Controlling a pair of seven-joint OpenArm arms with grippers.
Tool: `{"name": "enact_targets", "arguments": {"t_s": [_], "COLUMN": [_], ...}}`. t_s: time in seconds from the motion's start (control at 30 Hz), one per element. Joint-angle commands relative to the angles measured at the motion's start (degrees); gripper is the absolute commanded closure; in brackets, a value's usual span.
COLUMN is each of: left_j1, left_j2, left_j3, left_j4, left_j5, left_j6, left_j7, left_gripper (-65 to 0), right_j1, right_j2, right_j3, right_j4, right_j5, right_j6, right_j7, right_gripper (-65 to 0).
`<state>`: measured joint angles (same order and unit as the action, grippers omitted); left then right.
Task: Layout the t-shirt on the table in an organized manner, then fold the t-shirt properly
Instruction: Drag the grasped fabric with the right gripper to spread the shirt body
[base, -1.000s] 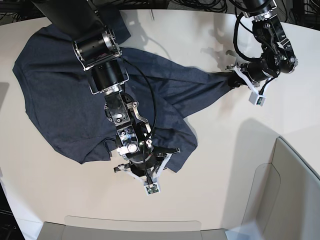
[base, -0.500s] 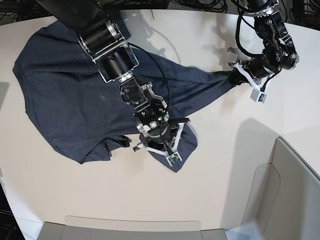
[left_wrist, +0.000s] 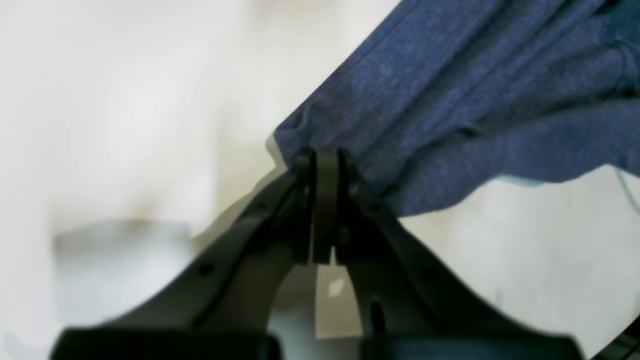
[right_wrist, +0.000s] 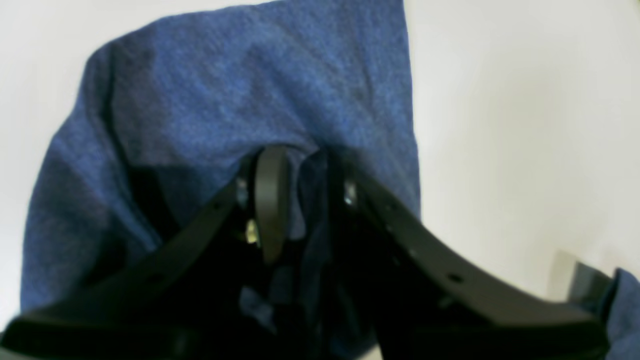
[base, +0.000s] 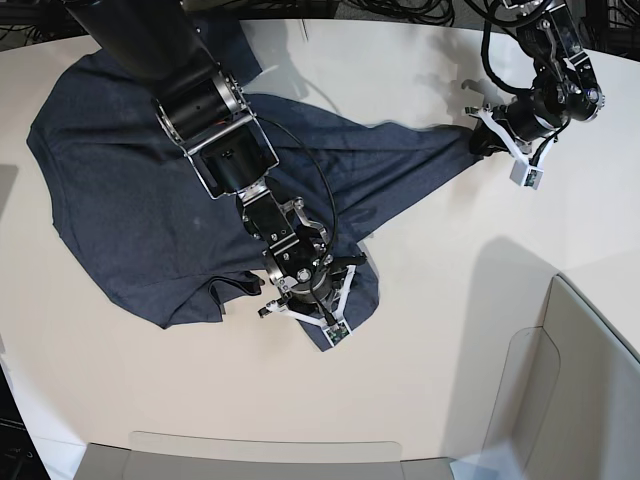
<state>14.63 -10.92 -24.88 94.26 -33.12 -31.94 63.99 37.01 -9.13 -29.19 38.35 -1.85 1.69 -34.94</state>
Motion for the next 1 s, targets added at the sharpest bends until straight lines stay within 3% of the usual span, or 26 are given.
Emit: {"name": "enact_targets", "arguments": {"t_s": [0.0,0.13,0.43,0.63,0.8,0.97], "left_j1": [1.2,4.0,6.4,6.3,6.2,6.2], "left_j2": [-1.4,-2.6,-4.5,-4.5,-4.3,-4.3], "left_j3": [-0.2,-0.2,-0.2,-0.3,-0.2,0.0], "left_j4": [-0.4,-0.4,-0.5,-0.5,-0.5,-0.5], "left_j5": [5.7,4.7,0.9,0.9,0.9,0.9], "left_j6": [0.8,0.8,0.9,0.9,0.9,0.9], "left_j7": [4.6,1.7,1.0,0.9,0.9,0.9], "left_gripper": [0.0,0.0,0.0,0.0,0.0,0.0], "right_j1": [1.4,4.7,8.2,-1.5,-13.1,-17.8], "right_j2": [0.1,1.8,4.4,2.3,0.1,0.1], "right_j3": [0.0,0.0,0.6,10.3,5.9,-2.5], "right_j4": [0.3,0.1,1.2,20.9,38.6,42.5], "right_j5": [-0.8,-0.9,-0.4,2.9,4.4,4.4], "right_j6": [-0.2,-0.6,-0.8,-0.2,-0.2,-0.2], "right_j7": [-1.5,-0.8,7.5,8.5,-1.2,-11.9], "right_gripper": [-13.3,-13.4,-13.4,-13.4,-12.9,-12.8]}}
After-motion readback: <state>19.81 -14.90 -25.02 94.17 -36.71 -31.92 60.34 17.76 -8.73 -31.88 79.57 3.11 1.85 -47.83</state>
